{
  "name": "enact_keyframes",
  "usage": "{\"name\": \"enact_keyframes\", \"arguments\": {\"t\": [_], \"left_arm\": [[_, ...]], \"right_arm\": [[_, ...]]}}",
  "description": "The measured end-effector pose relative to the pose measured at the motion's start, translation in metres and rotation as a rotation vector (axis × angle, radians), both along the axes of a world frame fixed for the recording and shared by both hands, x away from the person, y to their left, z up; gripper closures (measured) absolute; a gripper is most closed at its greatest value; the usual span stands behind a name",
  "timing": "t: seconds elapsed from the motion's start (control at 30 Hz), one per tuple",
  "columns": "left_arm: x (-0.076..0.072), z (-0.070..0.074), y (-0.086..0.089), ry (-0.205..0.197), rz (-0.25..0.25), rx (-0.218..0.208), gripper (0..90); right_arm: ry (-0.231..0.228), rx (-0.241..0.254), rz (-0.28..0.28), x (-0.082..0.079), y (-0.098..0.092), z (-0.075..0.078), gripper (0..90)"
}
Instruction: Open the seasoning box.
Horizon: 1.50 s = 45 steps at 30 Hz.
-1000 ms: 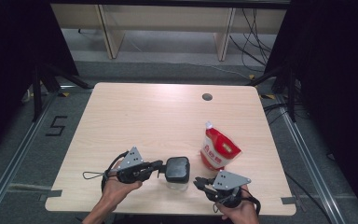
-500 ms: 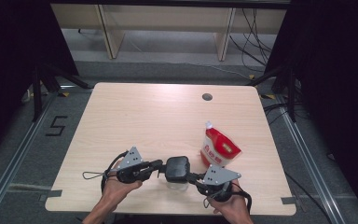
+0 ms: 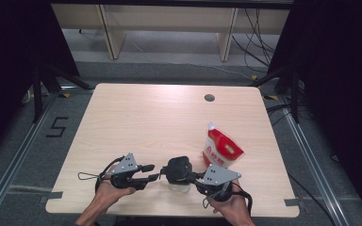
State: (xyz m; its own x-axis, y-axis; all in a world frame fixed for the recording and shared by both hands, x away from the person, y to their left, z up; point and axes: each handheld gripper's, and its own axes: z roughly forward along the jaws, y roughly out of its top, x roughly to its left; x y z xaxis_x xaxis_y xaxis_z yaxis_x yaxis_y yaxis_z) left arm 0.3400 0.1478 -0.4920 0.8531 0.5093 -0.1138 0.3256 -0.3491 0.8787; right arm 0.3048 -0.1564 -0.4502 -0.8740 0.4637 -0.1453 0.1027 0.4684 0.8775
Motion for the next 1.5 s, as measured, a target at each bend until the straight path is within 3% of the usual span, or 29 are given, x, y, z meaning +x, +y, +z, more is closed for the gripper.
{"name": "enact_keyframes", "arguments": {"t": [0.13,0.23,0.4,0.5,0.57,0.6,0.67,0.7,0.73,0.83,0.87,1.03,1.1,1.13,1.23,1.33,1.5], "left_arm": [[0.002,-0.008,-0.006,0.01,-0.021,0.02,56.8],[0.006,-0.011,-0.009,-0.009,-0.03,0.046,57.5],[0.008,-0.016,-0.015,0.004,-0.053,0.03,63.2],[0.008,-0.016,-0.016,-0.02,-0.067,0.046,67.6],[0.006,-0.016,-0.015,-0.008,-0.036,0.031,71.4],[0.008,-0.015,-0.013,-0.025,-0.063,0.047,71.9],[0.004,-0.016,-0.014,-0.013,-0.042,0.044,72.3],[0.005,-0.015,-0.014,-0.034,-0.053,0.064,72.5],[0.002,-0.015,-0.014,-0.017,-0.036,0.056,72.6],[0.001,-0.015,-0.014,-0.016,-0.044,0.06,72.7],[0.001,-0.014,-0.013,-0.032,-0.044,0.071,72.8],[-0.002,-0.014,-0.014,-0.025,-0.035,0.075,72.8],[-0.002,-0.013,-0.013,-0.044,-0.044,0.102,72.9],[-0.004,-0.013,-0.015,-0.022,-0.035,0.073,72.9],[-0.005,-0.013,-0.015,-0.046,-0.037,0.091,73.0],[-0.006,-0.013,-0.016,-0.03,-0.026,0.083,73.1],[-0.007,-0.013,-0.015,-0.039,-0.019,0.115,73.3]], "right_arm": [[-0.008,0.005,0.001,0.0,0.001,0.002,85.4],[-0.004,0.006,0.002,0.0,0.003,0.003,85.2],[-0.029,0.002,0.003,0.002,0.005,0.006,85.1],[-0.025,0.015,0.007,0.002,0.008,0.007,85.2],[-0.026,0.012,0.01,0.003,0.009,0.008,85.2],[-0.02,0.007,0.011,0.003,0.01,0.009,85.2],[-0.02,0.009,0.015,0.003,0.012,0.01,85.2],[-0.032,0.018,0.012,0.003,0.013,0.01,85.2],[-0.034,0.02,0.013,0.003,0.014,0.01,85.3],[-0.024,0.024,0.009,0.003,0.017,0.012,85.3],[-0.033,0.023,0.021,0.003,0.019,0.013,85.3],[-0.046,0.025,0.034,0.004,0.027,0.016,85.4],[-0.044,0.026,0.04,0.004,0.031,0.018,85.4],[-0.048,0.027,0.045,0.005,0.034,0.018,85.4],[-0.046,0.031,0.052,0.006,0.041,0.019,85.4],[-0.044,0.033,0.061,0.008,0.047,0.02,85.4],[-0.051,0.028,0.076,0.009,0.056,0.021,85.5]]}}
